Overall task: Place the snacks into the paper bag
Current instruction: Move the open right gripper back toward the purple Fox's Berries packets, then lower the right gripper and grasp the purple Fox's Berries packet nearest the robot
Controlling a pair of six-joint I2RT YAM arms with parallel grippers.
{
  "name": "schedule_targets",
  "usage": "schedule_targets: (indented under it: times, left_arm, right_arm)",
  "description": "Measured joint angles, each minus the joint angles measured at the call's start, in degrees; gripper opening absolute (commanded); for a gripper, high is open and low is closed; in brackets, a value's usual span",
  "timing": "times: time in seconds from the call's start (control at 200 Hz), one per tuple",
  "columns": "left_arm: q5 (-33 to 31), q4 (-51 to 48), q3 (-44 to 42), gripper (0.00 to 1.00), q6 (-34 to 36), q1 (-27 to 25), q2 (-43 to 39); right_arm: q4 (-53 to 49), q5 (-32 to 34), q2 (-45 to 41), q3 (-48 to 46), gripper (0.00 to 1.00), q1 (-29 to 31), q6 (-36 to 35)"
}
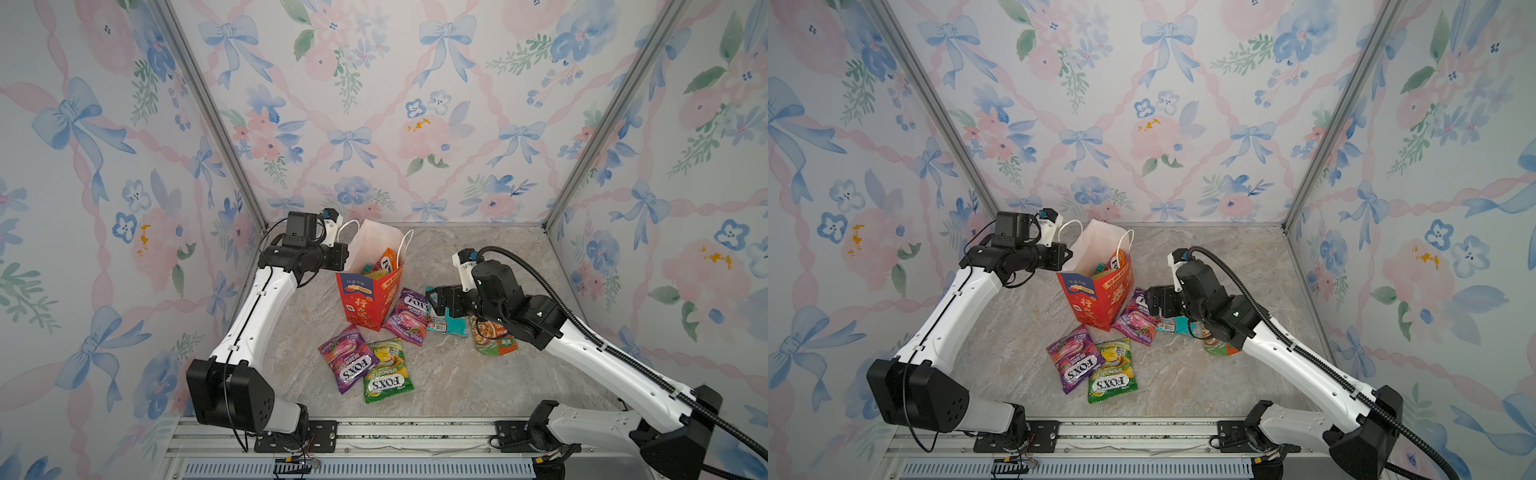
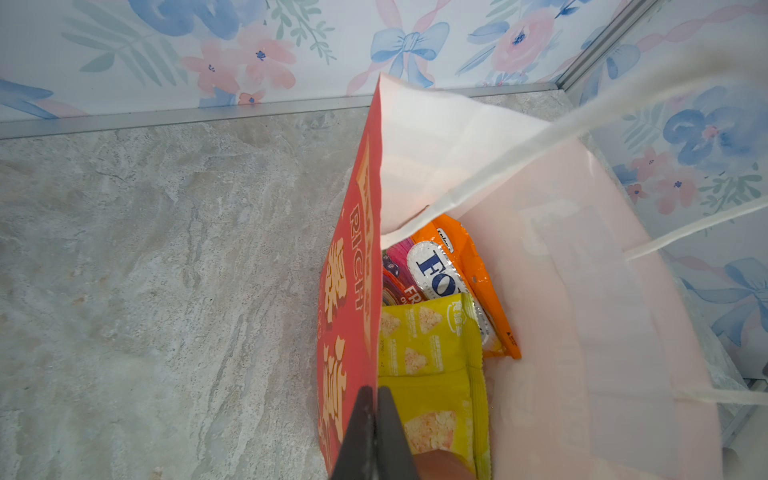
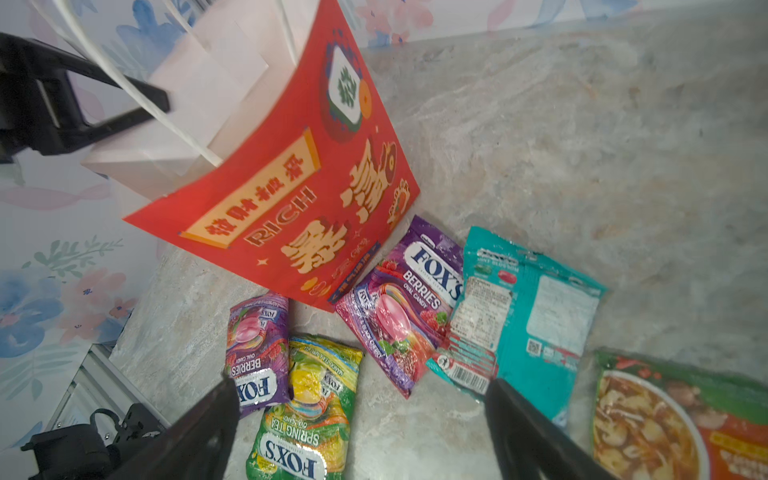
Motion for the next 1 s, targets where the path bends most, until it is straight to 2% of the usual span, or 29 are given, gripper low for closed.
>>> schedule_targets:
  times: [0.115, 0.22, 0.365, 0.625, 0.825, 1.0]
  left_arm:
    - [0.0, 0.0, 0.0, 0.0, 0.0, 0.0, 0.0]
    - [0.02, 0.0, 0.0, 0.0, -0.02, 0.0, 0.0]
    - [0.04, 0.0, 0.0, 0.0, -0.11, 0.0, 0.0]
    - [0.04, 0.0, 0.0, 0.0, -0.44, 0.0, 0.0]
    - [0.04, 0.0, 0.0, 0.0, -0.44, 0.0, 0.0]
    - [0.04, 0.0, 0.0, 0.0, -0.44, 0.0, 0.0]
  right_arm:
    - [0.13, -0.24, -0.28, -4.44, 0.77, 2.62, 3.39]
    - [0.76, -1.4, 1.16, -6.73, 0.73, 4.76, 5.92]
    - [2.51, -3.28, 8.09, -5.95, 0.69, 7.82, 6.47]
    - [3.3, -6.71, 24.87, 4.31, 0.62, 14.05, 2.71]
    - [3.43, -10.1, 36.17, 13.9, 0.55, 15.72, -1.46]
    - [2.93, -12.13, 43.25, 19.87, 0.54, 16.76, -4.28]
